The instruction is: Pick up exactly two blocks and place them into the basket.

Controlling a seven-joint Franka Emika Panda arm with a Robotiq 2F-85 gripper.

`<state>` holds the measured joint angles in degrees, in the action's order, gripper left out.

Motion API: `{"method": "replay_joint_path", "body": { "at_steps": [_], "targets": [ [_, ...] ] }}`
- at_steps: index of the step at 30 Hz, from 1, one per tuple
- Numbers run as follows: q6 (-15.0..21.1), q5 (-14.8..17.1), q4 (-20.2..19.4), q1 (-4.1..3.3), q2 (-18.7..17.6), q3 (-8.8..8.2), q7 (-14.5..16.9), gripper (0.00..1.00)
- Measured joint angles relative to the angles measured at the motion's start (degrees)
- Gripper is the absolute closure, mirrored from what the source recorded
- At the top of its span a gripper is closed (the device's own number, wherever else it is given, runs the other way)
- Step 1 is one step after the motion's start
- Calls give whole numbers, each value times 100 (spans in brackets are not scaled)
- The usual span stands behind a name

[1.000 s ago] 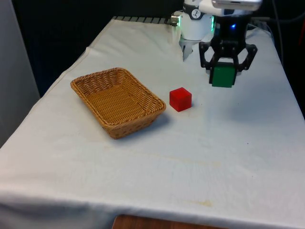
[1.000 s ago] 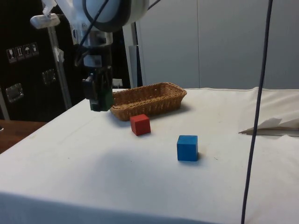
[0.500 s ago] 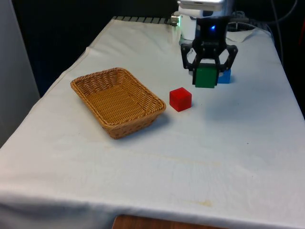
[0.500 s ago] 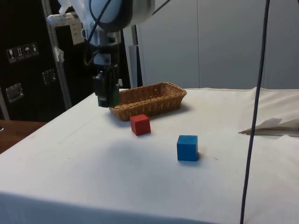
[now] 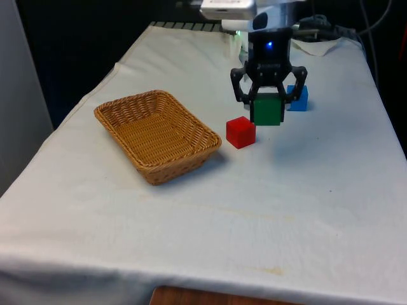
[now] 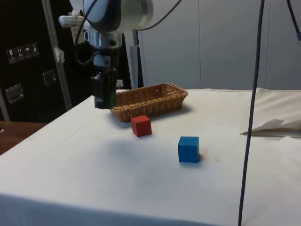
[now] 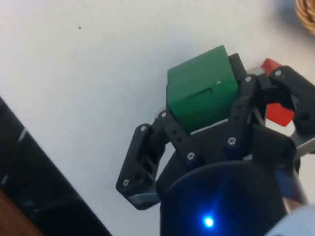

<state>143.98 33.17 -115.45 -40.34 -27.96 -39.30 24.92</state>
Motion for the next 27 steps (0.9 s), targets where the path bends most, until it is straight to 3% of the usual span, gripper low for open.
{"method": "replay_joint_path", "body": {
  "at_steps": [12, 20, 27],
  "targets": [
    [-143, 796, 46, 109, -97, -92, 722, 100],
    [-264, 1427, -34, 172, -229, -258, 1490, 100],
    [-344, 1730, -52, 223, -395, -407, 1988, 100]
  ]
}}
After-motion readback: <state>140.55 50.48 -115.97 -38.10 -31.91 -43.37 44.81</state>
